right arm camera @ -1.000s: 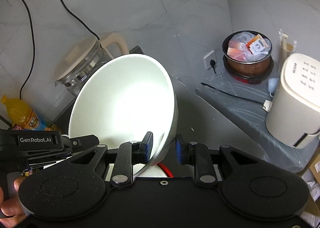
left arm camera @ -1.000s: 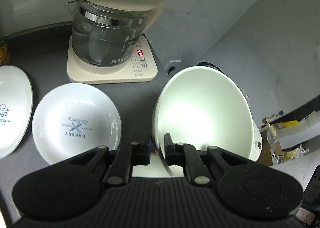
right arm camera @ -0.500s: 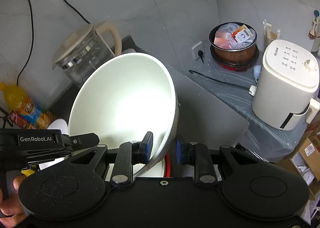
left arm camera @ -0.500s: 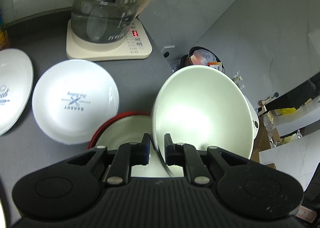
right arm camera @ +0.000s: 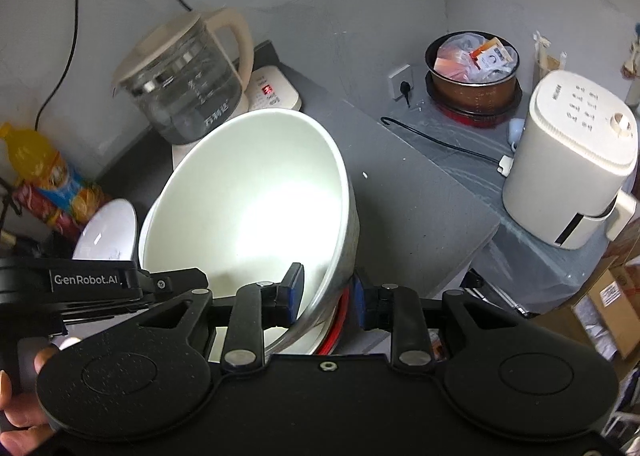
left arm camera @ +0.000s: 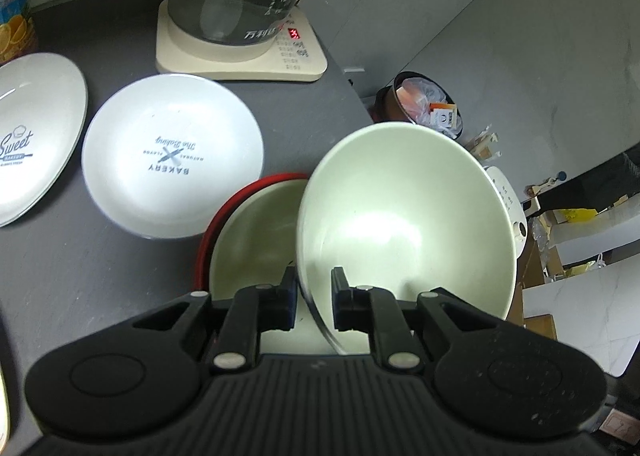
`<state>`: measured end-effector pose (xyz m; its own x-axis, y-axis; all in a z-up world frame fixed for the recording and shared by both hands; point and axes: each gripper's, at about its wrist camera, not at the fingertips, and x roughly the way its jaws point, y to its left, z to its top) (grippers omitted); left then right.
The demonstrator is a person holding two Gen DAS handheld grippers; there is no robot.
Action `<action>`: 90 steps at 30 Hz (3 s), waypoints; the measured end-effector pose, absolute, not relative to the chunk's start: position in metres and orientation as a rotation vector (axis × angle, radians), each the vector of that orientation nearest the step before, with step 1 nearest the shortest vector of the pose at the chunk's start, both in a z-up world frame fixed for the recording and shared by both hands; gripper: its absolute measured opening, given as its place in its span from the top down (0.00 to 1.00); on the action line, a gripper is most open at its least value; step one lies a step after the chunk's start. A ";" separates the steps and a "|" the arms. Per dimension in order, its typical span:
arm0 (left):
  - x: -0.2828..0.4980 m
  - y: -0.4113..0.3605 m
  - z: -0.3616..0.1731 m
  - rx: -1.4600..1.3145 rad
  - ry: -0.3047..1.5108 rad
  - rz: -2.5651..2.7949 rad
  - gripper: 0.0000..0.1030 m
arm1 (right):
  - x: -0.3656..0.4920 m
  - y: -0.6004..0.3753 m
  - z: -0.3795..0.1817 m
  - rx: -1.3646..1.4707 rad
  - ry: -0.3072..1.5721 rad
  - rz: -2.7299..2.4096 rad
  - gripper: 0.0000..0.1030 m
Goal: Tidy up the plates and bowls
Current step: 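Carry the second pale green bowl with both tools and lower it onto the stacked bowls, then open both tools to release the second pale green bowl, then withdraw both tools and move toward the flower-print white plate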
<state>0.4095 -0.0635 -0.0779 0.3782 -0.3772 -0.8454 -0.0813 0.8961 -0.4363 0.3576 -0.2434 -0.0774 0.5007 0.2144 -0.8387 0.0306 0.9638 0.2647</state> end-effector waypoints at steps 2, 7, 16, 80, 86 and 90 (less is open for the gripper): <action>0.408 -0.061 -0.079 -0.446 1.190 -0.194 0.86 | 0.357 -0.242 -0.079 0.252 1.050 0.123 0.74; 0.404 -0.051 -0.082 -0.458 1.209 -0.176 0.86 | 0.358 -0.232 -0.086 0.221 1.083 0.156 0.75; 0.398 -0.038 -0.090 -0.473 1.260 -0.151 0.86 | 0.359 -0.226 -0.096 0.215 1.117 0.172 0.76; 0.250 0.132 -0.088 -0.457 1.206 0.176 0.14 | 0.295 -0.068 -0.058 0.000 1.004 0.438 0.05; 0.237 0.149 -0.087 -0.492 1.204 0.200 0.14 | 0.293 -0.038 -0.060 -0.058 1.016 0.516 0.02; 0.234 0.158 -0.089 -0.524 1.204 0.232 0.14 | 0.294 -0.023 -0.063 -0.100 1.024 0.575 0.00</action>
